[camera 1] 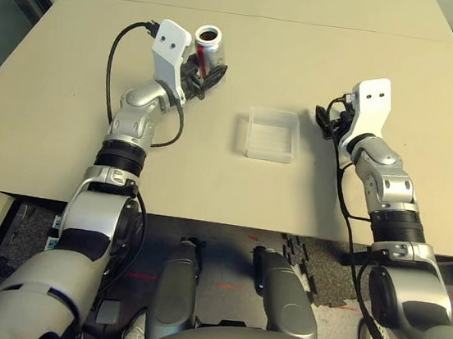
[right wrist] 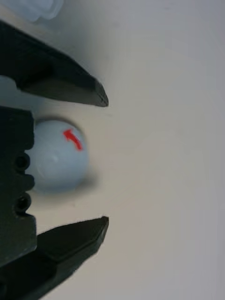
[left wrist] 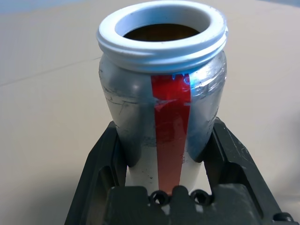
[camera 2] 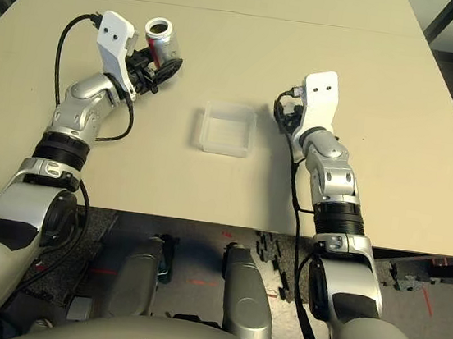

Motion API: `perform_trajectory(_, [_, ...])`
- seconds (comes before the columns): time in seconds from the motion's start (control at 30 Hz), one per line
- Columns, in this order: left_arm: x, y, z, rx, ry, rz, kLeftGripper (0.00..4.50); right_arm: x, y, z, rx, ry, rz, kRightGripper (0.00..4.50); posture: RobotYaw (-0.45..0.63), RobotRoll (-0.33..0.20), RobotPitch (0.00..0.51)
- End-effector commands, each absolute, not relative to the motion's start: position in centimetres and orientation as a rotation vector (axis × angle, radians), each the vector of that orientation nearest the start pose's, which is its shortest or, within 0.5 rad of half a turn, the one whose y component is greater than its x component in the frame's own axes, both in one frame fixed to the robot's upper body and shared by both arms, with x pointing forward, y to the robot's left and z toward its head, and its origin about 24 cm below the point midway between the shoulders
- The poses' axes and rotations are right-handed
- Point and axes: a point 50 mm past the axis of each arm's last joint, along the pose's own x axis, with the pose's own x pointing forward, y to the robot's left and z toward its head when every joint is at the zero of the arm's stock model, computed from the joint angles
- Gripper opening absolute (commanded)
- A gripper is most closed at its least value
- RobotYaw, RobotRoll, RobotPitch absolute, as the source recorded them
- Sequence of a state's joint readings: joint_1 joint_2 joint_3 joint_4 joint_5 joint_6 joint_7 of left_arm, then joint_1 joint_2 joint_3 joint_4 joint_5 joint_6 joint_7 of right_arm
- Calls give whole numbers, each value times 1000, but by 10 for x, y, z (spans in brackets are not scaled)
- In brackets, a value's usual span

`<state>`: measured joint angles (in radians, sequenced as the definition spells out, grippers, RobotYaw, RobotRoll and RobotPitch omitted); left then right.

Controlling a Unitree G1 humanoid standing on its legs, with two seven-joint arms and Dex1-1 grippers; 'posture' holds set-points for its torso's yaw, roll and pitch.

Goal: Pour the medicine from the bottle into the box.

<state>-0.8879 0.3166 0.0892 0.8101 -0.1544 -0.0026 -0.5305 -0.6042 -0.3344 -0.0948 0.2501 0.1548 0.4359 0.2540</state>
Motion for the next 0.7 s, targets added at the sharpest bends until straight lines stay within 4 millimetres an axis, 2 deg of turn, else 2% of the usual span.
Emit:
perform_trajectory(0.03, [402, 188, 169, 226, -119, -366, 2430, 333, -208, 172, -156, 97, 245, 4500, 1, 0, 198])
perform_trajectory(0.07, [403, 190, 172, 260, -133, -353, 2430, 327, -209, 178, -172, 105, 257, 4500, -9, 0, 197])
perform_trajectory(0.13, [404, 181, 201, 583, -249, -395, 2430, 307, -220, 192, -307, 158, 309, 4500, -25, 0, 193])
perform_trajectory(0.17, [405, 175, 213, 690, -295, -417, 2430, 299, -224, 196, -356, 188, 321, 4500, -28, 0, 191])
perform_trajectory(0.2, [404, 162, 227, 848, -356, -466, 2430, 286, -227, 198, -379, 256, 372, 4500, -29, 0, 189])
perform_trajectory(0.3, [401, 133, 243, 1150, -445, -601, 2430, 256, -221, 199, -381, 410, 564, 4500, -41, 0, 183])
perform_trajectory(0.4, [395, 105, 245, 1465, -518, -767, 2430, 239, -204, 194, -328, 486, 719, 4500, -52, 0, 176])
perform_trajectory(0.5, [391, 84, 235, 1736, -538, -895, 2430, 236, -188, 179, -321, 522, 779, 4500, -56, 0, 169])
perform_trajectory(0.6, [391, 72, 221, 1936, -528, -972, 2430, 241, -171, 167, -290, 512, 804, 4500, -68, 0, 165])
perform_trajectory(0.7, [394, 69, 214, 2070, -531, -965, 2430, 249, -160, 162, -278, 489, 801, 4500, -84, 0, 163])
